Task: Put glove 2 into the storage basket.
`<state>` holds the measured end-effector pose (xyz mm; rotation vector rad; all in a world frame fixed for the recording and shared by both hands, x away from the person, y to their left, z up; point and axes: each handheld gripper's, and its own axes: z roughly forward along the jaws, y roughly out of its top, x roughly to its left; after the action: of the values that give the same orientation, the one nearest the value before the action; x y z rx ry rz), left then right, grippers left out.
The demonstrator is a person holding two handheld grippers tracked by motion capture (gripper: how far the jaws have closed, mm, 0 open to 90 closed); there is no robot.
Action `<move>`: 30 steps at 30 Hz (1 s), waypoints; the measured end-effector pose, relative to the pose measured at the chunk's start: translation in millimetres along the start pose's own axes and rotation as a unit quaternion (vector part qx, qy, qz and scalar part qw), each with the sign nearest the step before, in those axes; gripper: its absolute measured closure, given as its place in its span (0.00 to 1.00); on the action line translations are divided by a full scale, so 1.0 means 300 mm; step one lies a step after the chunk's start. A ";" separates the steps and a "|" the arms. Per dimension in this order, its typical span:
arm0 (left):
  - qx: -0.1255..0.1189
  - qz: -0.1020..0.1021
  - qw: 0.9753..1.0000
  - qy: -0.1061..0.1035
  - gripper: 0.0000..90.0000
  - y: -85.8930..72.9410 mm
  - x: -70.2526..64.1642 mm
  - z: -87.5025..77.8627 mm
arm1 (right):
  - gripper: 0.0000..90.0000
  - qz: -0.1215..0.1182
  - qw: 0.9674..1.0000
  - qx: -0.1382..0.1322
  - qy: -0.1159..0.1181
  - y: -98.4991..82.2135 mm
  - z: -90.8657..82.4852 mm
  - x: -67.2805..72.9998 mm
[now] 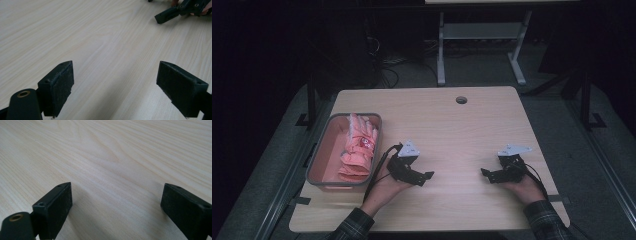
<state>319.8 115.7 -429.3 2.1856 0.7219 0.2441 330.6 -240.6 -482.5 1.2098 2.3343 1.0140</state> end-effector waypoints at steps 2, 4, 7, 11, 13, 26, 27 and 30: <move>-0.001 0.000 1.000 -0.001 0.15 -0.007 -0.005 0.011 | 0.11 0.000 1.000 0.000 0.000 0.000 0.000 0.000; 0.000 0.001 1.000 -0.001 0.15 -0.013 -0.012 0.024 | 0.11 -0.001 1.000 0.000 0.000 0.000 0.000 0.000; 0.006 0.006 1.000 -0.003 0.15 -0.022 -0.020 0.045 | 0.11 -0.001 1.000 0.000 0.001 0.000 0.000 0.000; 0.012 0.012 1.000 -0.003 0.15 -0.033 -0.031 0.074 | 0.11 0.000 1.000 0.000 0.000 0.000 0.000 0.000; 0.017 0.014 1.000 -0.003 0.15 -0.038 -0.035 0.088 | 0.11 0.000 1.000 0.000 0.000 0.000 0.000 0.000; 0.034 0.024 0.999 0.003 0.15 -0.068 -0.054 0.145 | 0.11 0.000 1.000 0.000 0.000 0.000 0.000 0.000; 0.033 0.024 0.999 0.003 0.15 -0.069 -0.053 0.146 | 0.11 0.000 1.000 0.000 0.000 0.000 0.000 0.000; 0.033 0.025 0.999 0.005 0.15 -0.075 -0.055 0.151 | 0.11 0.000 1.000 0.000 0.000 0.000 0.000 0.000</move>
<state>315.0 88.9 -474.9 2.2689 0.6908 0.2600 330.6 -240.7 -482.5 1.2087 2.3352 1.0146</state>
